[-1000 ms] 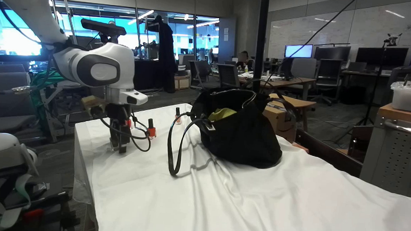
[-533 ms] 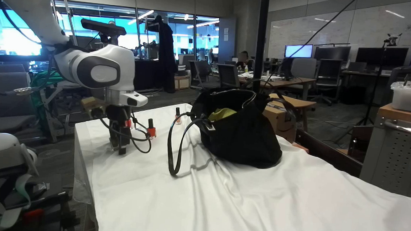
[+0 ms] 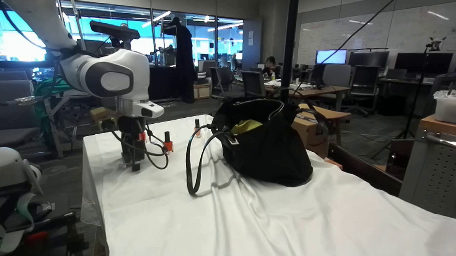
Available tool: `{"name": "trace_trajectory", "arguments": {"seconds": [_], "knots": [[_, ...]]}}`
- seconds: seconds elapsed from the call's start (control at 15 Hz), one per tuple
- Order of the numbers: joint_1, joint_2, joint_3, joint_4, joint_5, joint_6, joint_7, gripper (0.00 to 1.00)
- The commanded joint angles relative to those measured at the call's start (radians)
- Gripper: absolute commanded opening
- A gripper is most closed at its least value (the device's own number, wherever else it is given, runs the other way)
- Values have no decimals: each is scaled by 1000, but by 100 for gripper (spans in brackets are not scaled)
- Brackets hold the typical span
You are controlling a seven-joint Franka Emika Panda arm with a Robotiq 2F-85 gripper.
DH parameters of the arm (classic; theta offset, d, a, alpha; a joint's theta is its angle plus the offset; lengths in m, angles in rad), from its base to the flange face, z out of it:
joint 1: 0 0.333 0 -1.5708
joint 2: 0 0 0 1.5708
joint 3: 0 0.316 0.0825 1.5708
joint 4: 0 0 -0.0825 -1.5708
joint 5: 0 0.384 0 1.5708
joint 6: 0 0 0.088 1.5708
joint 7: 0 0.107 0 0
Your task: Put all the nail polish bottles into the bag
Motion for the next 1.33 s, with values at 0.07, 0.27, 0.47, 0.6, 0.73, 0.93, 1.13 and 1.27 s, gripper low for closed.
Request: {"name": "trace_trajectory", "arguments": {"seconds": [0.07, 0.27, 0.47, 0.6, 0.73, 0.93, 1.13, 1.27], "knots": [[8, -25, 10, -7, 16, 15, -9, 100], [12, -36, 11, -8, 6, 13, 0, 100], [17, -52, 14, -14, -2, 13, 11, 100], [20, -61, 16, -16, -9, 9, 18, 100], [23, -69, 19, -19, -18, 7, 25, 100], [26, -78, 23, -25, -26, 9, 35, 100], [30, -86, 26, -32, -35, 10, 50, 100], [30, -93, 26, -36, -43, 8, 64, 100]]}}
